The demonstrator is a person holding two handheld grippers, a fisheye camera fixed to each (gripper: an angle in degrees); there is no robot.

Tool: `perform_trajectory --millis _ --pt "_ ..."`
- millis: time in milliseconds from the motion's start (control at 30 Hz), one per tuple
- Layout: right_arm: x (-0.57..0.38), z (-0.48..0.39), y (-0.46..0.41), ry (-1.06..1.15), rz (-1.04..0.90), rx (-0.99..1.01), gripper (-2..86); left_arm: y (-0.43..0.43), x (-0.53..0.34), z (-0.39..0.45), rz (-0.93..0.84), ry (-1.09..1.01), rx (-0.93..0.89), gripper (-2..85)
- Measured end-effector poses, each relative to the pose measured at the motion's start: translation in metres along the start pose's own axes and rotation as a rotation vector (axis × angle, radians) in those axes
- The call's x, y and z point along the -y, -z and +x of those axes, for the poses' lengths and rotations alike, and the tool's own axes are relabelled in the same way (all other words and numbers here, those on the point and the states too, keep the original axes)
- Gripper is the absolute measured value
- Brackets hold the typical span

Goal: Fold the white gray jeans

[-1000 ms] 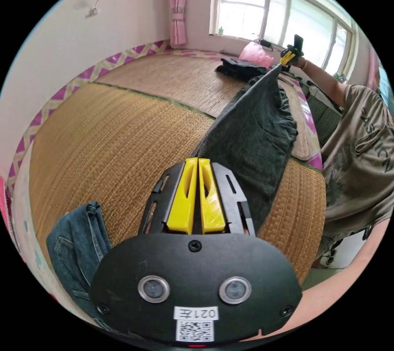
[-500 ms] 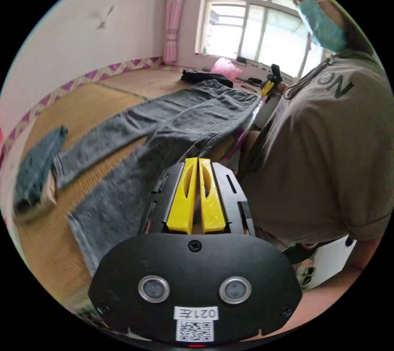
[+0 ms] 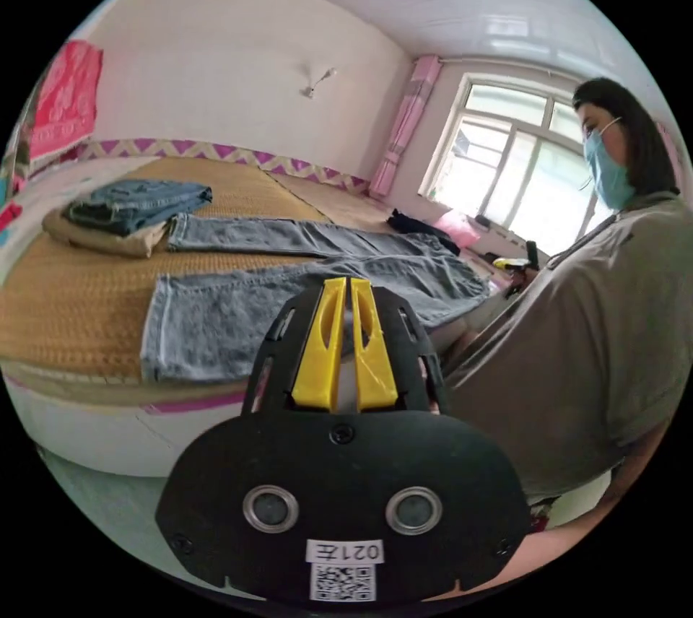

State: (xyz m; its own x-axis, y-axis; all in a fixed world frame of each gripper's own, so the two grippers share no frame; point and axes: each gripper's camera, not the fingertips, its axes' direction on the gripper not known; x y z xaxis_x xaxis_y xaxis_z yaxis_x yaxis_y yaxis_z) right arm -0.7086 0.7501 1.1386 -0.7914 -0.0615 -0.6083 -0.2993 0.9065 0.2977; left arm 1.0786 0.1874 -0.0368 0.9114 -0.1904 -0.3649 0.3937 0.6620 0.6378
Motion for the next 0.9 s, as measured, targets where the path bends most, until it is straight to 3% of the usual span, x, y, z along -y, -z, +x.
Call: perform_trajectory --millis 167,200,233,300,467,600,700,800,900 --pt "0.035 0.025 -0.051 -0.084 -0.047 -0.194 0.8 -0.102 0.04 -0.017 -0.17 -0.005 0.052 -0.9" --pt "0.036 0.029 -0.059 -0.102 -0.058 -0.211 0.3 -0.136 0.034 -0.033 -0.316 0.073 0.1 -0.9" --pt "0.036 0.036 -0.077 -0.129 -0.122 -0.258 0.0 -0.129 0.026 -0.044 -0.221 0.132 0.043 -0.9" --pt "0.033 0.042 -0.1 -0.154 -0.27 -0.263 -0.3 -0.115 0.015 -0.063 -0.217 0.262 -0.036 -0.9" --pt "0.052 0.014 -0.098 -0.134 -0.312 -0.329 -0.6 -0.082 0.011 -0.049 -0.223 0.317 -0.054 -0.9" --pt "0.098 0.013 -0.095 -0.177 -0.386 -0.253 -0.4 -0.072 0.052 -0.015 -0.181 0.253 -0.043 -0.9" --pt "0.147 0.011 -0.076 -0.193 -0.108 -0.209 0.5 -0.077 0.114 0.005 -0.097 0.17 -0.088 -0.5" --pt "0.211 0.021 -0.099 -0.137 -0.066 -0.264 4.7 -0.128 0.195 0.019 -0.18 0.019 -0.055 2.0" --pt "0.283 0.045 -0.147 -0.046 -0.186 -0.347 7.4 -0.213 0.266 0.024 -0.341 -0.152 0.018 8.1"
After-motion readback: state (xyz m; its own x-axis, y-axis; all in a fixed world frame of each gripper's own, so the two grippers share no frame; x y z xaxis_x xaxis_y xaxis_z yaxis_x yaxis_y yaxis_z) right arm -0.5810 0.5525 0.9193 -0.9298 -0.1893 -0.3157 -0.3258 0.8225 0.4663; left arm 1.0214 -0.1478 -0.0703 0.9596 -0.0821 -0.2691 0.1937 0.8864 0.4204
